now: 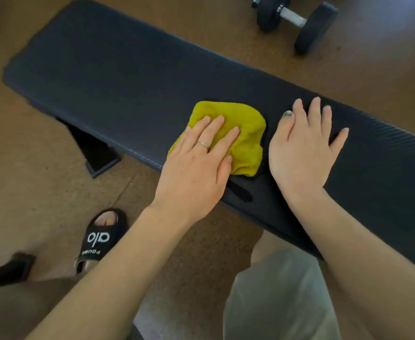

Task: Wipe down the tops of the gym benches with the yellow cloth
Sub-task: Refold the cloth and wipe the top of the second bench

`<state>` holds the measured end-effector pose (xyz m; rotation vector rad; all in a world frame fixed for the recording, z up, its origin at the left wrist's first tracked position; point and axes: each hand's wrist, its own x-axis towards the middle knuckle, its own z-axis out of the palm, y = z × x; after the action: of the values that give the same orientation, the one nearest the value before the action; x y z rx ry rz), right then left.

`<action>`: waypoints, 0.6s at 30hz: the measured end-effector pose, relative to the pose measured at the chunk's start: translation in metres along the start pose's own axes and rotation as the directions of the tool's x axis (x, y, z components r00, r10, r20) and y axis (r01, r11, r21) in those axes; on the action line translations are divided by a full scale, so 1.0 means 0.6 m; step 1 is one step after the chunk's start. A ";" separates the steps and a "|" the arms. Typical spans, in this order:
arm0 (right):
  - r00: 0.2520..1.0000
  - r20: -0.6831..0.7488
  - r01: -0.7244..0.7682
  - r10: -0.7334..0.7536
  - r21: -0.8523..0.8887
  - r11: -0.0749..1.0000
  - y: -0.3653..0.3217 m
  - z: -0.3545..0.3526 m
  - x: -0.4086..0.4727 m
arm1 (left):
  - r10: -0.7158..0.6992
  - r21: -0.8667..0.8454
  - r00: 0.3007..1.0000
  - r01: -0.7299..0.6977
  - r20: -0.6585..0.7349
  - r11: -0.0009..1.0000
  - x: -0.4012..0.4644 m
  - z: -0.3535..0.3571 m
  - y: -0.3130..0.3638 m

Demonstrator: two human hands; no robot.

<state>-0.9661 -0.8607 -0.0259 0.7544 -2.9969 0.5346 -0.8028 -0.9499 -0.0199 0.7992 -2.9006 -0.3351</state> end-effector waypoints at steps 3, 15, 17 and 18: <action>0.988 0.015 0.155 -0.155 -0.016 0.988 0.002 0.001 -0.010 | -0.129 -0.005 0.991 0.128 -0.045 0.992 -0.053 0.003 0.022; 0.966 -0.012 0.258 -0.258 -0.018 0.966 0.005 0.007 -0.015 | -0.409 -0.032 0.899 0.410 -0.157 0.912 0.028 -0.002 -0.097; 0.966 -0.017 0.257 -0.258 -0.017 0.966 0.004 0.007 -0.015 | -0.412 -0.036 0.883 0.415 -0.225 0.909 -0.007 0.007 -0.056; 0.966 -0.018 0.258 -0.259 -0.021 0.966 0.004 0.008 -0.015 | -0.402 -0.050 0.878 0.404 -0.258 0.913 -0.031 0.015 -0.029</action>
<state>-0.9592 -0.8560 -0.0317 1.1093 -2.8164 0.4988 -0.7797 -0.9531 -0.0336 1.3419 -2.4734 -0.2327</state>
